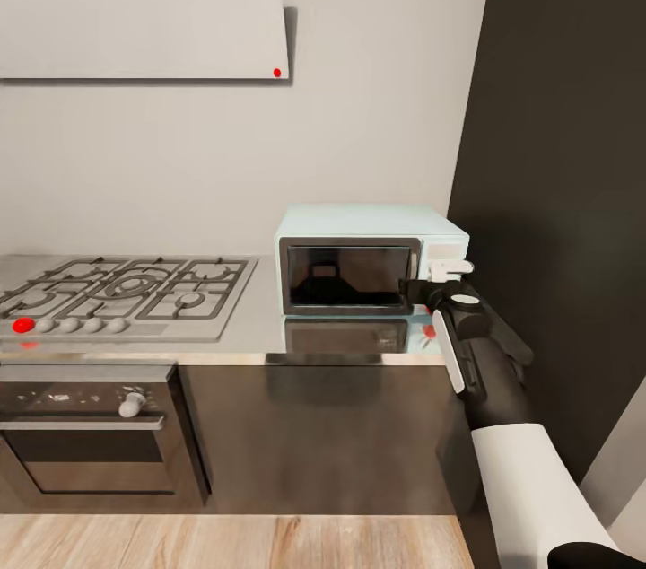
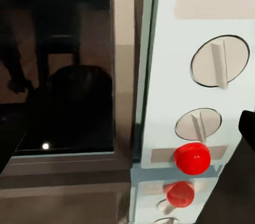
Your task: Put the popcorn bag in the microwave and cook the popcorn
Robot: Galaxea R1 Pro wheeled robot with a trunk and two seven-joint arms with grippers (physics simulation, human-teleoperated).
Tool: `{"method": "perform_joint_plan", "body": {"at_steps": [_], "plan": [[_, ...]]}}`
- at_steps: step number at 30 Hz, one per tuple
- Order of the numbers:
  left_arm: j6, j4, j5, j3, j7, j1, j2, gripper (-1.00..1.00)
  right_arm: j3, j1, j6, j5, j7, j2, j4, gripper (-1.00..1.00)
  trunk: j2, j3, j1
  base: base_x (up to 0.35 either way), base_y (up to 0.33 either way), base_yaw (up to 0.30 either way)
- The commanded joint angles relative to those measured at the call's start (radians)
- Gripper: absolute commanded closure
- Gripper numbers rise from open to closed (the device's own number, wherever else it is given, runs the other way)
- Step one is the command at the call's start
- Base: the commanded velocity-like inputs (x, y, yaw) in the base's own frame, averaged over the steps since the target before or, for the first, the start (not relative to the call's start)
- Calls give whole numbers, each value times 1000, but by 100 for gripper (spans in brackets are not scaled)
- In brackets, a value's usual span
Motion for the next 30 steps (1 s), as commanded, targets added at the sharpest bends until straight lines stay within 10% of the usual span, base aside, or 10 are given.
{"method": "perform_joint_plan", "body": {"at_steps": [1,30], "plan": [[-1,-1,6,-2,1,0,0,-100,2,-1,6,5,-2,0,-1,-100,-1,-1,0,0,113,0],[-1,-1,6,-3,1,0,0,-100,3,-1,9,7,-1,-3,5,-100,-1,-1,0,56,7,0]]}}
